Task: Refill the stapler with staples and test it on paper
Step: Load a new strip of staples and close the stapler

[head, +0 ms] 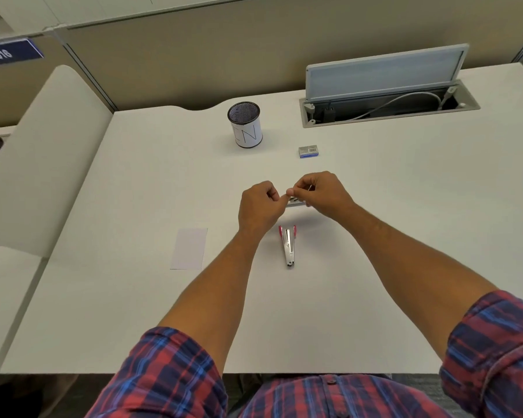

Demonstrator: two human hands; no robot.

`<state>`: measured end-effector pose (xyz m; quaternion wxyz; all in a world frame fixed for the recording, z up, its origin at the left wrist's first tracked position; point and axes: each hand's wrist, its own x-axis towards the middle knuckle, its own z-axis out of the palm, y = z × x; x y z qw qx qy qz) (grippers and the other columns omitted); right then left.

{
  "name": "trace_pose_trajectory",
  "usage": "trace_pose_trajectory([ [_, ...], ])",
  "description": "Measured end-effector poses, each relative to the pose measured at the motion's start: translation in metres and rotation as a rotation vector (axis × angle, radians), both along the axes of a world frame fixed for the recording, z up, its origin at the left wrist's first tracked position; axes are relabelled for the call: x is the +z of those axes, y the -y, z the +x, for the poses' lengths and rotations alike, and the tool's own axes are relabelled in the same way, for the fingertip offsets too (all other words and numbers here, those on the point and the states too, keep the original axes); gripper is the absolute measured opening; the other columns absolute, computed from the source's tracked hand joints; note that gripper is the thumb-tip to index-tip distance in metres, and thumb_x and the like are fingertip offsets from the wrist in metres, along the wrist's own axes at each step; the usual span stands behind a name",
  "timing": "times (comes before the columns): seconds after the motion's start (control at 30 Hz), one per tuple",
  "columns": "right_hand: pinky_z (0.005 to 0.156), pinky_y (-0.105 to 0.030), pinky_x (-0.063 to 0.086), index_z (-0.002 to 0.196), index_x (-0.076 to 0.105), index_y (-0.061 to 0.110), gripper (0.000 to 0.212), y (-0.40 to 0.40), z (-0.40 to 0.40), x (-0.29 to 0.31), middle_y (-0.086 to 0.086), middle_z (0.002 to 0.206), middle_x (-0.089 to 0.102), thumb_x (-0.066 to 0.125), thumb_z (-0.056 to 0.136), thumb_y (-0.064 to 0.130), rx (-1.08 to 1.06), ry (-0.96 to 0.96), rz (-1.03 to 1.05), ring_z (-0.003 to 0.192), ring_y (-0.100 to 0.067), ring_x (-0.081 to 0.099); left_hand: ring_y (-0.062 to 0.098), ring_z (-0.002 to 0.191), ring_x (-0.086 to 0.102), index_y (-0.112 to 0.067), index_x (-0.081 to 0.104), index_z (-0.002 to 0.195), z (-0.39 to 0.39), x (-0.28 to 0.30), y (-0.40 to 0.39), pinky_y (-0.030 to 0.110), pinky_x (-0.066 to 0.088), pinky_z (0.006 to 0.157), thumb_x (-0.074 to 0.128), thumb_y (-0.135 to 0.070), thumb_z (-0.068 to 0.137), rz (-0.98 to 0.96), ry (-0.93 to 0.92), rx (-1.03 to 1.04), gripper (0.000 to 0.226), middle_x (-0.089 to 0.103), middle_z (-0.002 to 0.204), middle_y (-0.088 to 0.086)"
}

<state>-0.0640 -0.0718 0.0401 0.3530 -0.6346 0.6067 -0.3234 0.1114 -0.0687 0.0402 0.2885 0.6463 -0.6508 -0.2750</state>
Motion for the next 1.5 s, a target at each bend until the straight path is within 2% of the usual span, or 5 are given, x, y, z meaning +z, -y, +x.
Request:
trace_pose_trajectory([
  [0.17, 0.069, -0.041, 0.06, 0.079, 0.078, 0.021, 0.021, -0.017, 0.001, -0.019, 0.003, 0.065, 0.071, 0.078, 0.085, 0.041, -0.007, 0.028, 0.05, 0.064, -0.024, 0.069, 0.016, 0.062, 0.058, -0.015, 0.059, 0.068, 0.002, -0.01, -0.019, 0.027, 0.044, 0.054, 0.076, -0.046, 0.08, 0.039, -0.019, 0.008, 0.037, 0.061, 0.064, -0.002],
  [0.47, 0.069, -0.04, 0.058, 0.079, 0.077, 0.018, 0.021, -0.026, 0.0, -0.031, 0.0, 0.069, 0.072, 0.081, 0.083, 0.038, -0.029, 0.041, 0.094, 0.064, -0.01, 0.063, 0.015, 0.067, 0.059, -0.02, 0.057, 0.067, 0.008, -0.022, -0.025, 0.031, 0.049, 0.059, 0.077, -0.04, 0.078, 0.049, 0.006, -0.012, 0.03, 0.06, 0.068, -0.004],
  [0.77, 0.061, -0.02, 0.046, 0.077, 0.078, 0.019, 0.02, 0.002, -0.005, -0.016, 0.012, 0.065, 0.069, 0.079, 0.084, 0.038, -0.119, -0.071, -0.033, 0.058, 0.0, 0.058, 0.01, 0.072, 0.053, -0.021, 0.059, 0.075, 0.015, -0.019, 0.002, 0.02, 0.038, 0.06, 0.075, -0.032, 0.082, -0.055, 0.114, -0.044, 0.021, 0.057, 0.079, -0.006],
  [1.13, 0.074, -0.029, 0.054, 0.086, 0.076, 0.016, 0.017, 0.075, -0.03, -0.02, 0.006, 0.075, 0.069, 0.077, 0.084, 0.033, -0.264, -0.098, -0.054, 0.067, -0.006, 0.061, 0.019, 0.086, 0.061, -0.015, 0.07, 0.092, -0.024, -0.015, 0.086, 0.038, 0.054, 0.074, 0.068, -0.022, 0.089, -0.131, 0.155, -0.106, 0.007, 0.065, 0.095, 0.002],
  [1.5, 0.102, -0.037, 0.053, 0.144, 0.054, 0.019, 0.067, 0.138, -0.06, -0.044, -0.009, 0.136, 0.055, 0.083, 0.083, 0.026, -0.298, -0.272, 0.098, 0.117, -0.026, 0.062, 0.034, 0.125, 0.045, -0.018, 0.039, 0.151, -0.07, -0.033, 0.163, 0.042, 0.047, 0.097, 0.067, -0.029, 0.093, -0.008, 0.407, -0.323, 0.065, 0.037, 0.152, 0.006],
])
